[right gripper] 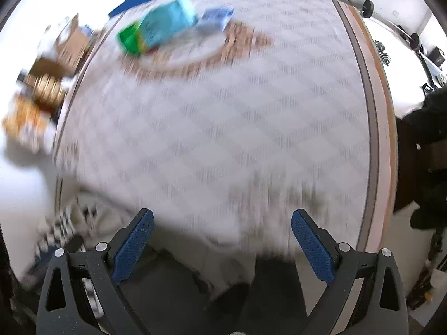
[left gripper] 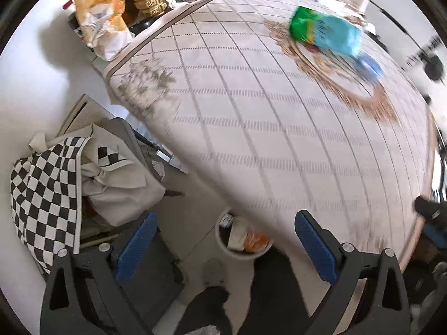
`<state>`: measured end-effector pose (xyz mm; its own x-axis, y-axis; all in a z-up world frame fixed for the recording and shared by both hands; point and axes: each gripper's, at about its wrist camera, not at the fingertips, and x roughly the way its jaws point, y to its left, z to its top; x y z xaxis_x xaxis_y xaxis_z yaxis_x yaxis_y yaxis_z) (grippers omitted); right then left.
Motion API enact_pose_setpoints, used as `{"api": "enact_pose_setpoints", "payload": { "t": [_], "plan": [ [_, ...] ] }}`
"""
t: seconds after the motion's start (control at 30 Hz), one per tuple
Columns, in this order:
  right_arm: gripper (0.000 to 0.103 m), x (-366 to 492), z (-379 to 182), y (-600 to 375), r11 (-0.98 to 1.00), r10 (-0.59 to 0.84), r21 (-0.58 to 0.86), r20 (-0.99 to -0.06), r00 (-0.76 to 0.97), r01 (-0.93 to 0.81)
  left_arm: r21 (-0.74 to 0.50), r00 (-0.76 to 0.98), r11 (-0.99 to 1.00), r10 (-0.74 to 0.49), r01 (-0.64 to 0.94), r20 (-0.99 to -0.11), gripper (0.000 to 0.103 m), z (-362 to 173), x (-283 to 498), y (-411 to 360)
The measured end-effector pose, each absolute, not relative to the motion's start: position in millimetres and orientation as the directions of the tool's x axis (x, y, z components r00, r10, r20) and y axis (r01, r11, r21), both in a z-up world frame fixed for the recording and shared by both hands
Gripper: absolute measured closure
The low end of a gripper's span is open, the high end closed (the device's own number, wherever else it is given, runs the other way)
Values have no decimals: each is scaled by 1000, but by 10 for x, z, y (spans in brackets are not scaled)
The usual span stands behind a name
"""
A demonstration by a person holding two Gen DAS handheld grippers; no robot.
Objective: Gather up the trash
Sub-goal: 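Grasp the green-blue rice bag with left tool while right tool grasps the clear plastic bag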
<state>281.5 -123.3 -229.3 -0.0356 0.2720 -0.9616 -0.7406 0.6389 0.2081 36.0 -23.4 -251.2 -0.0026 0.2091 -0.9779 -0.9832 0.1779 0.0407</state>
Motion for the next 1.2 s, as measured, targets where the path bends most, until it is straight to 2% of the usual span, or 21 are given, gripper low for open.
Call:
{"api": "enact_pose_setpoints", "payload": {
  "t": [0.17, 0.37, 0.47, 0.57, 0.67, 0.7, 0.8, 0.83, 0.87, 0.9, 0.93, 1.0, 1.03, 1.2],
  "plan": [
    [3, 3871, -2591, -8, 692, 282, 256, -956, -73, -675, 77, -68, 59, 154, -995, -986, 2, -2761, 824, 549],
    [4, 4785, -3046, 1210, 723, 282, 253, -958, -59, -643, 88, -89, -15, 159, -996, -983, 2, -2997, 1254, 1490],
    [15, 4988, -3209, 1571, 703, 289, 272, -954, -86, -657, 65, -64, -1, 185, -998, -981, 2, -3012, 1439, 1830],
    [32, 4995, -3316, 1817, 653, 298, 283, -949, -106, -702, 26, -9, 74, 224, -997, -975, 2, -2978, 1675, 2054],
    [68, 4891, -3326, 1928, 591, 303, 248, -950, -73, -768, 6, 37, 182, 232, -983, -972, 3, -2996, 1945, 2218],
    [72, 4882, -3333, 1936, 586, 300, 241, -952, -70, -773, -6, 57, 223, 225, -975, -973, 3, -3022, 2047, 2279],
    [74, 4922, -3363, 1958, 590, 306, 257, -949, -82, -766, -20, 91, 302, 223, -953, -971, 3, -3075, 2240, 2404],
    [74, 4918, -3363, 1951, 590, 303, 255, -949, -82, -766, -23, 106, 336, 231, -942, -967, 7, -3087, 2314, 2439],
    [74, 4919, -3366, 1975, 590, 297, 250, -951, -81, -768, -25, 114, 352, 235, -936, -965, 29, -3090, 2347, 2457],
    [75, 4912, -3361, 1961, 589, 293, 245, -953, -79, -770, -36, 134, 372, 240, -928, -962, 37, -3087, 2387, 2472],
    [75, 4901, -3358, 1968, 589, 289, 241, -954, -77, -771, -18, 129, 383, 268, -924, -955, 39, -3052, 2421, 2480],
    [76, 4842, -3359, 1964, 590, 288, 240, -955, -77, -771, 3, 128, 407, 294, -913, -947, 68, -2985, 2451, 2529],
    [78, 4841, -3355, 1970, 591, 288, 240, -955, -77, -770, -7, 135, 406, 286, -914, -949, 85, -2954, 2436, 2556],
    [81, 4854, -3265, 1867, 598, 306, 245, -950, -65, -763, -8, 136, 378, 313, -926, -940, 90, -2792, 2307, 2531]
  ]
}}
